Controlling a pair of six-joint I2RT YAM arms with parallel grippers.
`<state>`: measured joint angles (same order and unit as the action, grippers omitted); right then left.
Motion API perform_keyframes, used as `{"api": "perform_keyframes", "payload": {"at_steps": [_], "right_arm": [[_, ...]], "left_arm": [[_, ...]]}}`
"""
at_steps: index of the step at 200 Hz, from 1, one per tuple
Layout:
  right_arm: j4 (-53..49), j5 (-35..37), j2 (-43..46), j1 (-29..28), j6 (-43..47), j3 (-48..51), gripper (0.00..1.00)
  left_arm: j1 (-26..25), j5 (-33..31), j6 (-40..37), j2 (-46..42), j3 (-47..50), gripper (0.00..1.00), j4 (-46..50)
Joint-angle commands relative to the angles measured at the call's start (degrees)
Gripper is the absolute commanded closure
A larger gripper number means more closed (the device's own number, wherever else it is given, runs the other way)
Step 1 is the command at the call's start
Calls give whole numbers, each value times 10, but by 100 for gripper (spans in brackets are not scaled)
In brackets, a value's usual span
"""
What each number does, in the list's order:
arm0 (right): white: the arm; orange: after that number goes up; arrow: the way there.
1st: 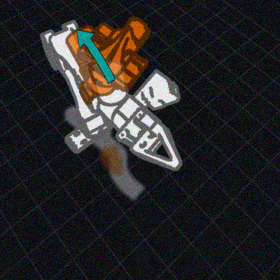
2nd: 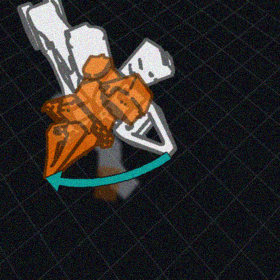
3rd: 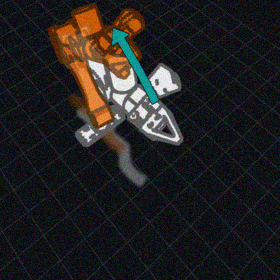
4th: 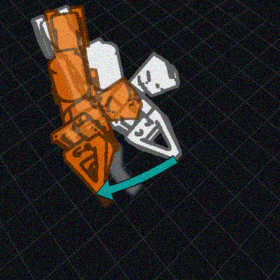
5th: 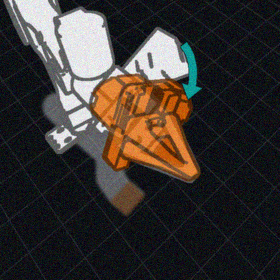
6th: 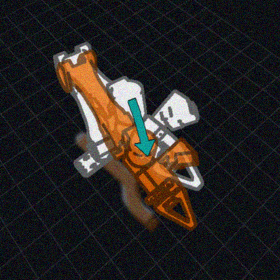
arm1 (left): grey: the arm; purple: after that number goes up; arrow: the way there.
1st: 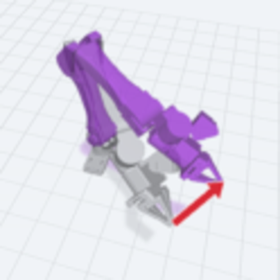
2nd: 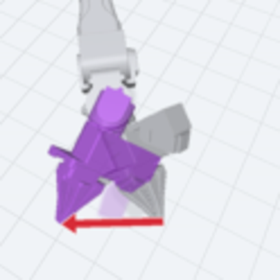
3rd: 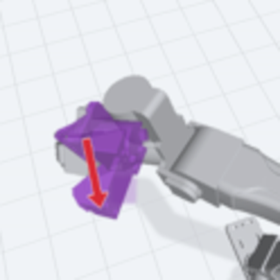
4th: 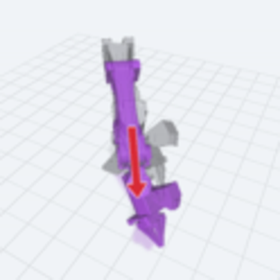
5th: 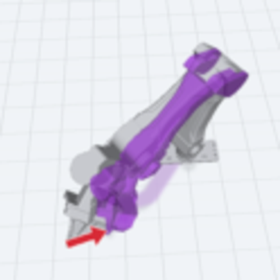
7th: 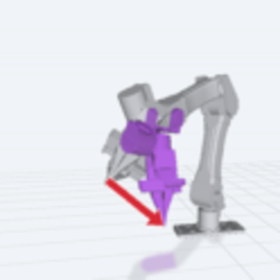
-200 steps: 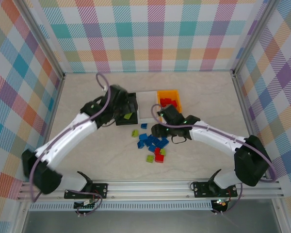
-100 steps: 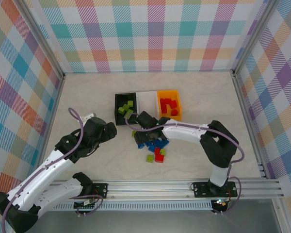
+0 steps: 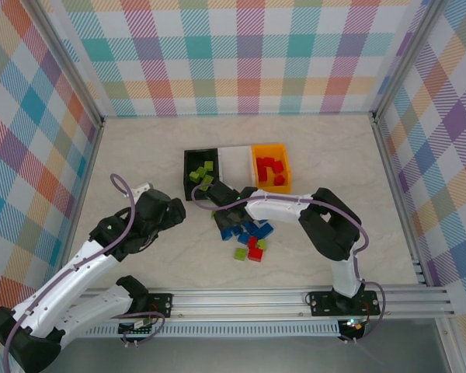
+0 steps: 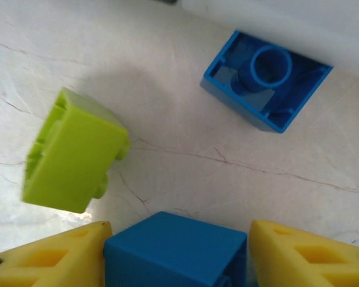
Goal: Sort the legos into containers by color
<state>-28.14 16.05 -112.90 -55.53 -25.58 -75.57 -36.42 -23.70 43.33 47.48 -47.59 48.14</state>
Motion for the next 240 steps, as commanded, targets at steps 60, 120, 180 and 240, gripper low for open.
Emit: {"api": "perform_keyframes", "payload": {"at_steps": [60, 120, 180, 240], "right_arm": [[37, 12, 74, -3, -1, 37, 65], [13, -12, 138, 52, 16, -20, 71], [-36, -6, -36, 131, 25, -228, 68], [-46, -25, -75, 154, 38, -310, 33]], "left_arm": [[7, -11, 2, -7, 9, 0, 10], [7, 12, 5, -12, 29, 0, -12], [7, 39, 14, -19, 49, 0, -20], [7, 57, 15, -27, 55, 0, -21]]}}
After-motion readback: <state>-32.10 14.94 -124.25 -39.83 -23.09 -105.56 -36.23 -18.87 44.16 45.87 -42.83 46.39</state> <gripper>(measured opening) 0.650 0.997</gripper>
